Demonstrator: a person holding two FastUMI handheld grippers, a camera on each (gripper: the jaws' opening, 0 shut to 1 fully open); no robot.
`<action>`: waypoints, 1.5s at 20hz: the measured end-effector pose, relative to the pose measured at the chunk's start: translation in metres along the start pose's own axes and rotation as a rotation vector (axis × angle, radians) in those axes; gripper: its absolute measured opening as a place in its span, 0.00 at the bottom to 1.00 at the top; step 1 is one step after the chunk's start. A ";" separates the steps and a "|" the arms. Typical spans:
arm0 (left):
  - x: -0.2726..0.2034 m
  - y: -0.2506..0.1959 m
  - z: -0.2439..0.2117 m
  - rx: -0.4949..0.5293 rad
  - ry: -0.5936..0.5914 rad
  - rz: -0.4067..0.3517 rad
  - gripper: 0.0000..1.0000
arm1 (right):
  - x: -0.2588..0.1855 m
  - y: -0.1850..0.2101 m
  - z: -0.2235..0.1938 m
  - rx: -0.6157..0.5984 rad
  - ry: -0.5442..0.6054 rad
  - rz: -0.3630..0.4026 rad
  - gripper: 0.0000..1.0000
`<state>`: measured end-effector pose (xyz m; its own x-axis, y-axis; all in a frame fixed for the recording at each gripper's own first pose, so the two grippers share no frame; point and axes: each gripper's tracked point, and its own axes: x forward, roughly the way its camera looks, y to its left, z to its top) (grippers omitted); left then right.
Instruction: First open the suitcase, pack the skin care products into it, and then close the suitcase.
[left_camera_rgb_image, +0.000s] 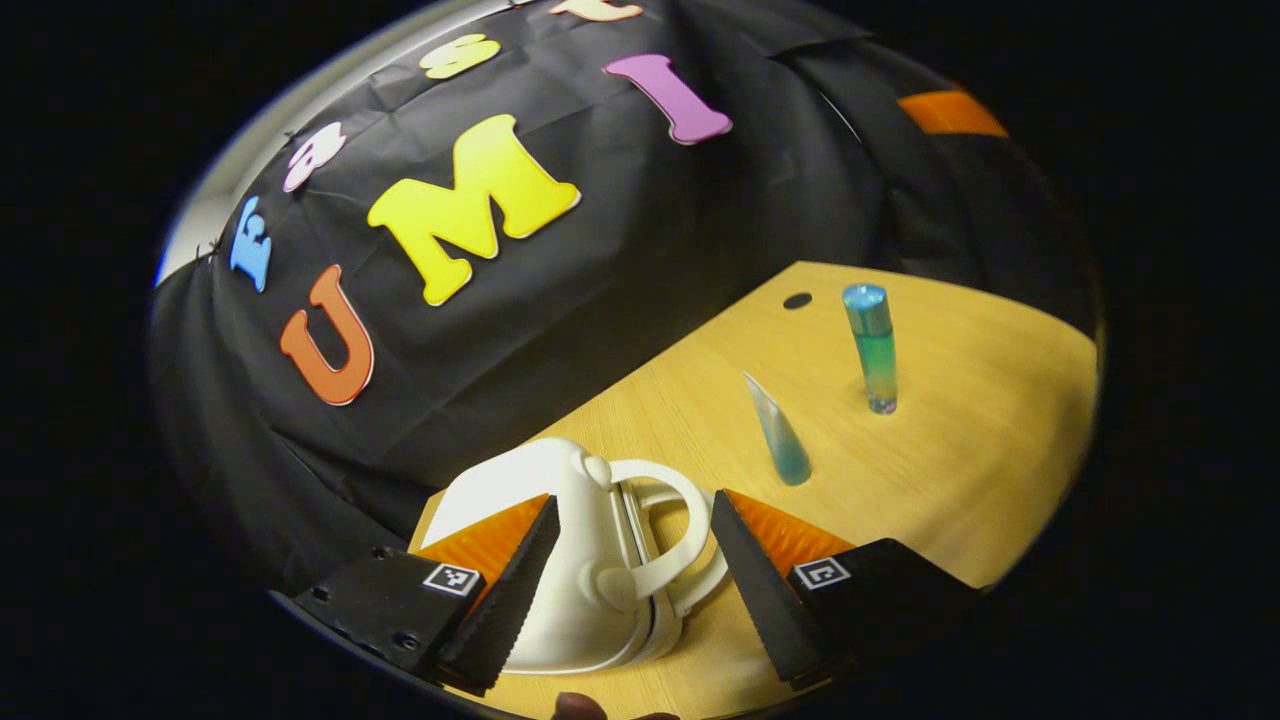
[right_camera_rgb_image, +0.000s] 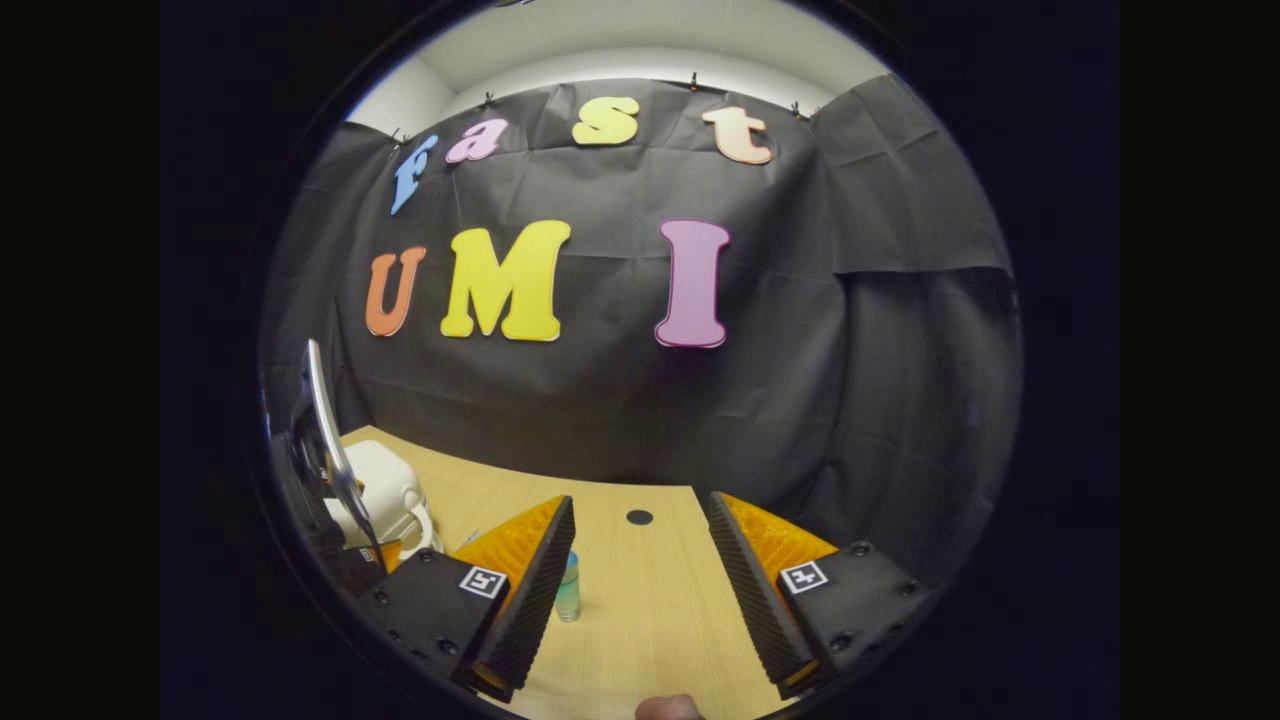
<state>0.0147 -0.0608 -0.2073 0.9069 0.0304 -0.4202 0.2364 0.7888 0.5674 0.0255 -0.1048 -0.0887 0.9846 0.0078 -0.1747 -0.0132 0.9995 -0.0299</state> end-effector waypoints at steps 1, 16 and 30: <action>0.005 -0.001 -0.008 0.049 0.023 0.018 0.97 | 0.001 -0.004 -0.002 0.001 0.003 -0.003 0.78; 0.049 -0.025 -0.041 0.271 0.161 -0.044 0.39 | -0.014 -0.021 -0.020 0.024 0.045 -0.081 0.80; 0.007 0.060 0.036 -0.044 -0.006 -0.029 0.03 | -0.032 0.030 0.023 -0.004 -0.046 -0.058 0.80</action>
<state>0.0481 -0.0353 -0.1509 0.9019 0.0039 -0.4319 0.2470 0.8156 0.5232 -0.0026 -0.0745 -0.0613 0.9907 -0.0484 -0.1275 0.0433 0.9981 -0.0429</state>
